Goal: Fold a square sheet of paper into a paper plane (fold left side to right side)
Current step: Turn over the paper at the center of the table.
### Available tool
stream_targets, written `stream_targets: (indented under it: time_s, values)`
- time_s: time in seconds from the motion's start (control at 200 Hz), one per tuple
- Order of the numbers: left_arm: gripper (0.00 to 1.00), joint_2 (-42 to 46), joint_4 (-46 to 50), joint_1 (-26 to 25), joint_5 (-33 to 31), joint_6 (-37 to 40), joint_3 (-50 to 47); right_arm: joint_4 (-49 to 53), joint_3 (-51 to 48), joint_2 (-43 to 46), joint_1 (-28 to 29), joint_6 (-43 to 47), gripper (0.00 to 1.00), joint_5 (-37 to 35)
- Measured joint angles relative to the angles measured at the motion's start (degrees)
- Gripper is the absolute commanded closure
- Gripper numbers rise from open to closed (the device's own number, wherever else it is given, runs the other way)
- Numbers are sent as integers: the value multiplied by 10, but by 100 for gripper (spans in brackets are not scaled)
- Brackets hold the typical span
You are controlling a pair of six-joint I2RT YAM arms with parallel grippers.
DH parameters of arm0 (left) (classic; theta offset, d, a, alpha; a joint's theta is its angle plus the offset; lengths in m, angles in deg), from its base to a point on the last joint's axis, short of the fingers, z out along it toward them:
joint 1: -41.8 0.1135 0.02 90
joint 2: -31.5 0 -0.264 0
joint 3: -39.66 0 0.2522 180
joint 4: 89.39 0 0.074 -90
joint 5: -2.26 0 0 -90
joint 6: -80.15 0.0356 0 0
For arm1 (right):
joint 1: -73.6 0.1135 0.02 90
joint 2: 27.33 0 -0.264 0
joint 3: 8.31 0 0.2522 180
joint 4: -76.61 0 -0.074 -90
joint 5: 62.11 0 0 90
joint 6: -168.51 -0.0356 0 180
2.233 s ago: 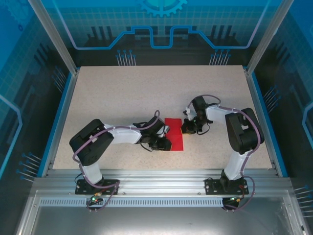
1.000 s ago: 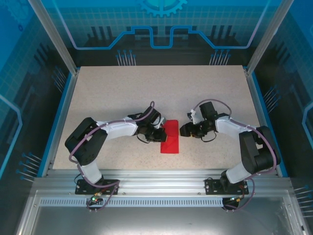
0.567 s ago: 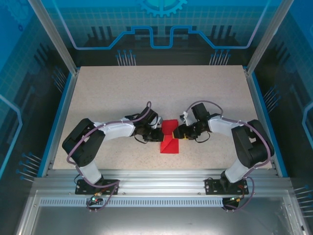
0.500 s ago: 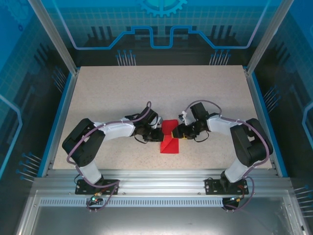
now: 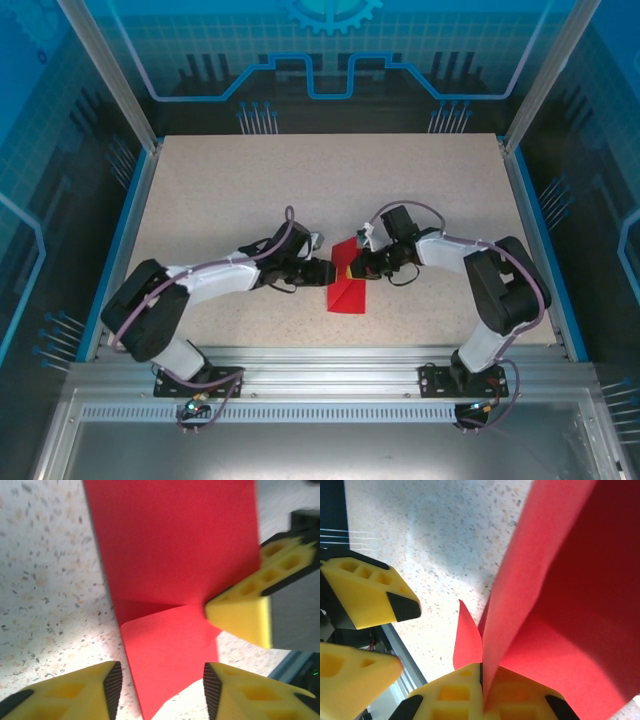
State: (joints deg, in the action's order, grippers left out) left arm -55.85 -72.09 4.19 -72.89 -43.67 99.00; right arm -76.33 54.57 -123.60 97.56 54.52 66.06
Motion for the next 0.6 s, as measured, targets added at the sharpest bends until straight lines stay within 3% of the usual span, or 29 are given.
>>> stream_targets:
  time_s: [0.105,0.185,0.3,0.6]
  values:
    - [40,57,-36,2,-10,-3,-23,0,0,26,-2,5,100,0]
    - [30,110,-63,8,-27,-5,-45,1,0,48,-11,13,100,0]
    - [2,194,-100,23,-68,-8,-88,4,4,79,-30,27,100,0]
    - [2,306,-115,40,-181,-18,-133,8,35,125,-39,59,100,0]
